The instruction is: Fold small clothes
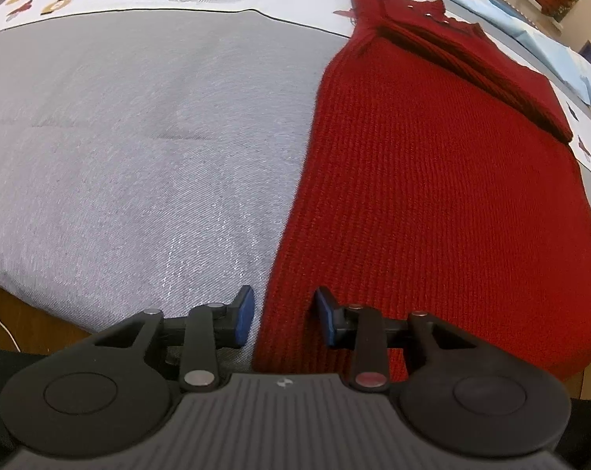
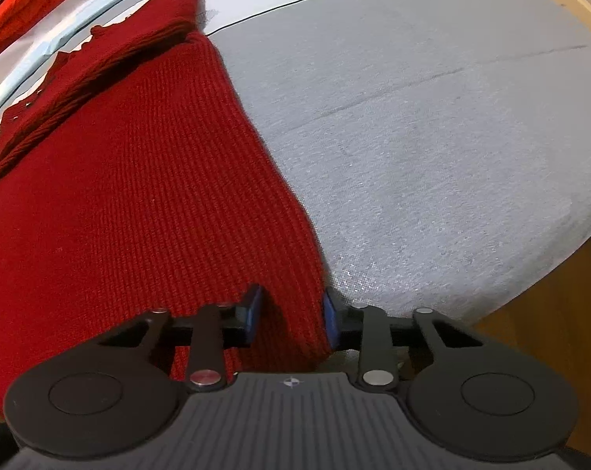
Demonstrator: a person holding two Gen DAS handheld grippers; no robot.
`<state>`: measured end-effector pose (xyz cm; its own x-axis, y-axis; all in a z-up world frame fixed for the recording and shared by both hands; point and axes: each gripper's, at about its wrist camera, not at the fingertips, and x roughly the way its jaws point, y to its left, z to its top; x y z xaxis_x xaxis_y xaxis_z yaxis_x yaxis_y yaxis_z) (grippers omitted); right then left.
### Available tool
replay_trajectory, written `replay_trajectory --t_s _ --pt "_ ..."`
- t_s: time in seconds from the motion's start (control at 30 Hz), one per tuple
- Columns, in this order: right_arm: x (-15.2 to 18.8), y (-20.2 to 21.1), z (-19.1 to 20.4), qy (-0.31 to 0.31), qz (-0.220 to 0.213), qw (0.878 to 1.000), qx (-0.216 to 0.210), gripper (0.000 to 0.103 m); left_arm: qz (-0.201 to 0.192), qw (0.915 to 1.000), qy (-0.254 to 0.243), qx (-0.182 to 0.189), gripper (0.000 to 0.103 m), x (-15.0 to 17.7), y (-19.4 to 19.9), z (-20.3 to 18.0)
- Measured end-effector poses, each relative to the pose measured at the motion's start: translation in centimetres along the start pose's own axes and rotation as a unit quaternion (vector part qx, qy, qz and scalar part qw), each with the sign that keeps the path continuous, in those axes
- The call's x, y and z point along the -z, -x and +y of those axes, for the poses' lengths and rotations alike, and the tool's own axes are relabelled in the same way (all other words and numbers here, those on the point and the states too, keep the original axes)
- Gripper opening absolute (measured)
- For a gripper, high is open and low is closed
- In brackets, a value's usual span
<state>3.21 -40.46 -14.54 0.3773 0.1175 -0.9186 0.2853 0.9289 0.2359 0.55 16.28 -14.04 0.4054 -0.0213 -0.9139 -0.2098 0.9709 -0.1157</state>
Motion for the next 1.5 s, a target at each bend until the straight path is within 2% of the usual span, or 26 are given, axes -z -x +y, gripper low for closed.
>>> replay_trajectory --t_s 0.03,0.1,0.23,0.43,0.57,0.63,0.7,0.87,1.0,1.07,1.1,1.2,1.33,1.5 --pt "0.0 0.1 0.0 -0.001 0.0 1.0 -0.005 0.023 0.0 1.0 0.0 0.006 0.025 0.0 0.0 0.0" --pt "0.1 0.2 -0.1 -0.001 -0.002 1.0 -0.013 0.021 0.001 0.9999 0.002 0.017 0.019 0.0 0.2 0.0" --pt "0.1 0.3 -0.3 -0.007 -0.003 1.0 -0.015 0.021 0.004 0.9997 0.001 0.023 0.019 0.1 0.2 0.1" --pt "0.2 0.1 0.1 0.008 0.004 1.0 -0.016 0.03 0.009 0.9997 -0.008 0.023 0.023 0.3 0.0 -0.1" --pt "0.3 0.2 0.3 0.013 0.006 1.0 -0.019 0.028 0.006 0.9997 -0.012 0.021 0.023 0.4 0.0 -0.2" --pt "0.3 0.3 0.2 0.013 0.006 1.0 -0.02 0.025 0.002 0.9997 -0.017 0.02 0.018 0.5 0.1 -0.3" --pt "0.1 0.1 0.4 0.014 0.005 1.0 -0.023 0.023 -0.001 0.9996 -0.019 0.019 0.018 0.7 0.2 -0.5" --pt "0.1 0.2 0.1 0.01 0.002 1.0 -0.026 0.023 0.005 0.9995 0.013 0.028 0.02 0.6 0.1 0.5" --pt "0.2 0.1 0.4 0.018 0.003 1.0 -0.022 0.023 0.008 0.9997 0.004 0.024 0.023 0.5 0.0 0.5" --pt "0.3 0.2 0.6 0.022 0.001 1.0 -0.021 0.022 0.002 0.9998 -0.006 0.017 0.022 0.6 0.2 0.2" --pt "0.3 0.3 0.7 0.02 -0.001 1.0 -0.022 0.022 -0.003 0.9998 -0.012 0.014 0.012 0.7 0.3 -0.1" --pt "0.2 1.3 0.7 0.019 -0.026 0.999 -0.034 0.019 -0.022 0.9993 -0.027 0.011 0.009 0.8 1.5 -0.6" --pt "0.5 4.7 1.5 0.04 -0.096 0.993 -0.061 0.018 -0.048 0.9972 -0.009 0.057 0.008 0.2 5.2 -0.1" --pt "0.2 10.0 1.9 0.042 -0.16 0.978 -0.124 0.017 -0.092 0.9898 -0.034 0.102 0.005 -0.5 11.5 -0.2"
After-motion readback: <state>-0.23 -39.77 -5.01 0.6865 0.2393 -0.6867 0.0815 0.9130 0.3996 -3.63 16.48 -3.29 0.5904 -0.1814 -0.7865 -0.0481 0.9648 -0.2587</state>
